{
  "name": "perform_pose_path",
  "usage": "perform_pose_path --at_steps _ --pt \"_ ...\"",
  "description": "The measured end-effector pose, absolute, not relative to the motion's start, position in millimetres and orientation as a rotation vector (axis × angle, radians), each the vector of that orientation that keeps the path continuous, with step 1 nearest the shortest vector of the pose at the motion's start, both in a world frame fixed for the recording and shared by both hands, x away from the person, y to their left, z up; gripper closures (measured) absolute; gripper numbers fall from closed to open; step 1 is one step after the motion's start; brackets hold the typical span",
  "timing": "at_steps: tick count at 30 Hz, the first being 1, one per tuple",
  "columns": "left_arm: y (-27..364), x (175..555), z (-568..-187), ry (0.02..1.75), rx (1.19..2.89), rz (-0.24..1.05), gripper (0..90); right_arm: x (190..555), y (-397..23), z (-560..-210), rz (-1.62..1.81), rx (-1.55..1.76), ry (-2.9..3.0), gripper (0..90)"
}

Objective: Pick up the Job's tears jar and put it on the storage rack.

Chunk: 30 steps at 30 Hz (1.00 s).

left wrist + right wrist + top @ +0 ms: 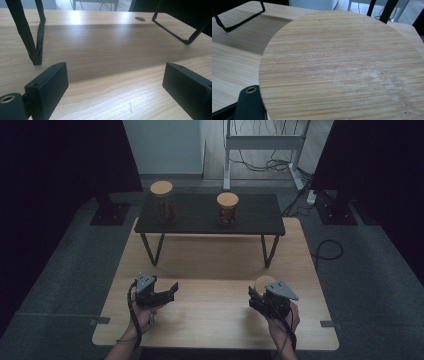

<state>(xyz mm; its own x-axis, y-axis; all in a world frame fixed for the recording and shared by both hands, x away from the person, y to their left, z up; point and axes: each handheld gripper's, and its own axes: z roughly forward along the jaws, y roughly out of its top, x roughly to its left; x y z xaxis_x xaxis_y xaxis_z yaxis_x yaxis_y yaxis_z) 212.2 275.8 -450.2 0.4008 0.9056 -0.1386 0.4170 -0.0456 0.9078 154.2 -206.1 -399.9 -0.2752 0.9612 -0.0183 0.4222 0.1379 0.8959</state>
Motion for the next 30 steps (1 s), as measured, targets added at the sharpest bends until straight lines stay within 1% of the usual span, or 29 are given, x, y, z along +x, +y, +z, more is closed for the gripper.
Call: perform_pose_path --at_steps 11,30 --pt "276.7 212.0 -449.6 1.186 1.644 0.606 6.0 155.8 -202.5 -391.9 1.099 1.308 1.785 25.1" --pt "276.9 212.2 -449.5 1.185 1.644 0.604 6.0 156.7 -203.9 -392.4 1.102 1.317 1.780 25.1"
